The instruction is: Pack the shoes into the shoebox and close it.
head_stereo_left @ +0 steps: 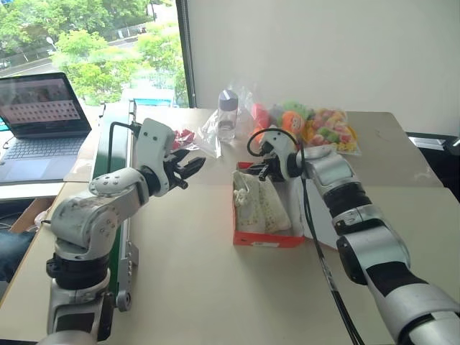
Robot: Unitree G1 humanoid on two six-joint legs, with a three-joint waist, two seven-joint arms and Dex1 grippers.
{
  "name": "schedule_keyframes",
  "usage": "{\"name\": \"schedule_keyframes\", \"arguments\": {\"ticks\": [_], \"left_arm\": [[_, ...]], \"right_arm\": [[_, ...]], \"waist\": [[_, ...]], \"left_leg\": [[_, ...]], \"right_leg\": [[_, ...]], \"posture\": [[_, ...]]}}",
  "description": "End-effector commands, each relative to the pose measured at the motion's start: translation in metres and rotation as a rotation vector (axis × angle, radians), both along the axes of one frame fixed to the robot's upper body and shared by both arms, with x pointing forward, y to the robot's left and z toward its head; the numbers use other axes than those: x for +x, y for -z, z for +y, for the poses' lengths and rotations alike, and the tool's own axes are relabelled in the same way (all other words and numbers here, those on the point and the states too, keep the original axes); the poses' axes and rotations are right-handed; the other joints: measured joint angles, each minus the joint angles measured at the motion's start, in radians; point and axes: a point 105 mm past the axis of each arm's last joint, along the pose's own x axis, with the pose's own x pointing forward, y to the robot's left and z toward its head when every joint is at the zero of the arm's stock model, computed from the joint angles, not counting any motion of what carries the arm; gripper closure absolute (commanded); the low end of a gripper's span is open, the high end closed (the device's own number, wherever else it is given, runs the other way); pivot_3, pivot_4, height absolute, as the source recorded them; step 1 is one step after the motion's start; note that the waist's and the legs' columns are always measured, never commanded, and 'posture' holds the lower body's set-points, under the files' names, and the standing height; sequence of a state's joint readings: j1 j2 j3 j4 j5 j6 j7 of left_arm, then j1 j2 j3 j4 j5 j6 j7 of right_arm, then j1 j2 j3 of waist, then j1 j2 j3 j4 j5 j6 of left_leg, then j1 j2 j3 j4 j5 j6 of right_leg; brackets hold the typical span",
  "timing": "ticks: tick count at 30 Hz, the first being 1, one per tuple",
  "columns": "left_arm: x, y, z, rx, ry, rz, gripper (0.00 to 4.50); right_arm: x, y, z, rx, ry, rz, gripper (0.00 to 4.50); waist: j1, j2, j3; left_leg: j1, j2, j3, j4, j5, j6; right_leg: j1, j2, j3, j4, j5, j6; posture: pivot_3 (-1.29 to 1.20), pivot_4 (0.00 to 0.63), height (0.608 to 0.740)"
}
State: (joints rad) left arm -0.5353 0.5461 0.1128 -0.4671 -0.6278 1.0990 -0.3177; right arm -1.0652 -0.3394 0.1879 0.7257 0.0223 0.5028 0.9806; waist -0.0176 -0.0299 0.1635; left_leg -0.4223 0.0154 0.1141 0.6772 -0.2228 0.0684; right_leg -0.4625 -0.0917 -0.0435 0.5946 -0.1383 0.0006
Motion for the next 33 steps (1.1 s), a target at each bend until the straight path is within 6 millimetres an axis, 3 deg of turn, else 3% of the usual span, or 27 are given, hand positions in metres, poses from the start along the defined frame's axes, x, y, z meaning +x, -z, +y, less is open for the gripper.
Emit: {"name": "schedule_keyframes", "arguments": {"ticks": [1,5,12,17,25,29,33], "left_arm": [[-0.015,-0.001,-0.006,0.047,0.096,-0.005,2.08],[-0.024,0.004,-0.007,0.09,0.159,0.018,2.08],[-0.024,0.0,-0.007,0.104,0.165,0.011,2.08],[-0.028,0.001,-0.01,0.108,0.186,0.014,2.08],[-0.035,0.003,-0.01,0.154,0.23,0.033,2.08],[-0.035,0.003,-0.012,0.16,0.243,0.034,2.08],[-0.033,0.003,-0.018,0.162,0.279,0.035,2.08]], "right_arm": [[-0.002,-0.02,0.005,0.032,-0.027,-0.042,4.42],[-0.008,-0.007,0.008,0.018,-0.052,0.003,4.42],[-0.014,0.059,0.004,-0.078,-0.012,0.1,4.42],[-0.012,0.08,0.006,-0.135,-0.003,0.092,4.42],[-0.014,0.122,-0.012,-0.409,-0.022,0.02,4.42],[-0.014,0.122,-0.019,-0.429,-0.022,0.008,4.42],[-0.006,0.082,-0.013,-0.304,-0.02,-0.031,4.42]], "waist": [[0.0,0.0,0.0],[0.001,0.0,0.0],[0.001,0.0,0.0],[-0.002,0.0,0.0],[-0.008,0.0,-0.003],[-0.003,-0.001,-0.007],[0.006,-0.002,-0.007]], "left_leg": [[0.0,0.0,0.0,0.0,0.0,0.0],[0.0,0.0,0.0,0.0,0.0,-0.001],[0.0,0.0,0.0,0.0,0.0,-0.001],[0.005,0.0,0.0,0.0,-0.001,-0.002],[0.017,0.0,0.0,0.0,-0.001,-0.005],[0.023,0.0,0.0,-0.001,-0.001,-0.005],[0.024,0.0,-0.001,-0.001,-0.002,-0.005]], "right_leg": [[0.0,0.0,0.0,0.0,0.0,0.0],[0.0,0.0,0.0,0.0,0.0,0.0],[0.0,0.0,0.0,0.0,-0.002,0.003],[0.004,0.0,0.0,0.0,-0.004,0.005],[0.014,0.0,0.002,0.001,-0.007,-0.001],[0.021,-0.001,0.001,0.0,-0.007,-0.001],[0.018,-0.003,0.001,0.0,-0.008,-0.001]], "posture": [[0.0,0.15,0.74],[0.0,0.15,0.74],[0.0,0.15,0.74],[0.0,0.15,0.74],[0.0,0.15,0.74],[0.0,0.15,0.74],[0.0,0.15,0.74]]}}
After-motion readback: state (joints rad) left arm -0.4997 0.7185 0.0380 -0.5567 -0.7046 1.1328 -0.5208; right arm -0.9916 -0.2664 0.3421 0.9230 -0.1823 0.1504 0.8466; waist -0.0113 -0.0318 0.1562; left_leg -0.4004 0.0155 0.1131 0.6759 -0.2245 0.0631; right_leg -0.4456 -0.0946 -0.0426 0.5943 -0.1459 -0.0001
